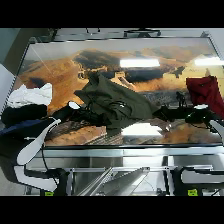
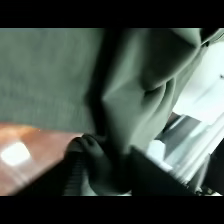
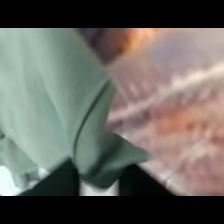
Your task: Fold the shirts.
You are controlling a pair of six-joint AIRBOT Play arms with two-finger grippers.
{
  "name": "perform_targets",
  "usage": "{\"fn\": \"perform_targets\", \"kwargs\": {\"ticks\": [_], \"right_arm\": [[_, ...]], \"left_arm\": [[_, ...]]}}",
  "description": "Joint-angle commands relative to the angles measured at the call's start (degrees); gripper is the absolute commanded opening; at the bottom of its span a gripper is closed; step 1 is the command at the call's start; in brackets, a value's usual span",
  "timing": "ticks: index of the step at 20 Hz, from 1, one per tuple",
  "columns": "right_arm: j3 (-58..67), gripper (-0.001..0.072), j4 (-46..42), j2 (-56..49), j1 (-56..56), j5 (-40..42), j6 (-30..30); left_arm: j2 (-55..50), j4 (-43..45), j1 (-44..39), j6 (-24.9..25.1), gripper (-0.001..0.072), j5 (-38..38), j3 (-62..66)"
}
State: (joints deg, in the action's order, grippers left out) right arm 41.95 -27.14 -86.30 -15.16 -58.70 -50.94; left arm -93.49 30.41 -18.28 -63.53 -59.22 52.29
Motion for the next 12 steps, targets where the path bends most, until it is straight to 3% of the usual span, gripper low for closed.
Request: {"fn": "perform_targets", "kwargs": {"ticks": [1, 6, 9, 12], "right_arm": [[3.45, 0.0038, 4.28, -0.57, 2.69, -2.4, 1.7], [6.75, 0.002, 8.87, 3.91, 2.36, -12.57, 1.62], [10.91, 0.002, 20.28, 10.93, 0.11, -19.82, 1.62], [17.88, 0.002, 34.84, 21.24, -3.5, -20.61, 1.46]], "left_arm": [[-4.52, -0.22, -0.39, 0.09, -0.0002, -6.51, 5.22], [1.75, -0.68, 0.87, 0.02, -0.0003, -8.55, 6.08], [11.45, -0.59, 4.26, -1.99, -0.0004, -14.03, 10.43], [21.9, -0.52, 10.05, -6.21, -0.0001, -18.34, 23.91]]}}
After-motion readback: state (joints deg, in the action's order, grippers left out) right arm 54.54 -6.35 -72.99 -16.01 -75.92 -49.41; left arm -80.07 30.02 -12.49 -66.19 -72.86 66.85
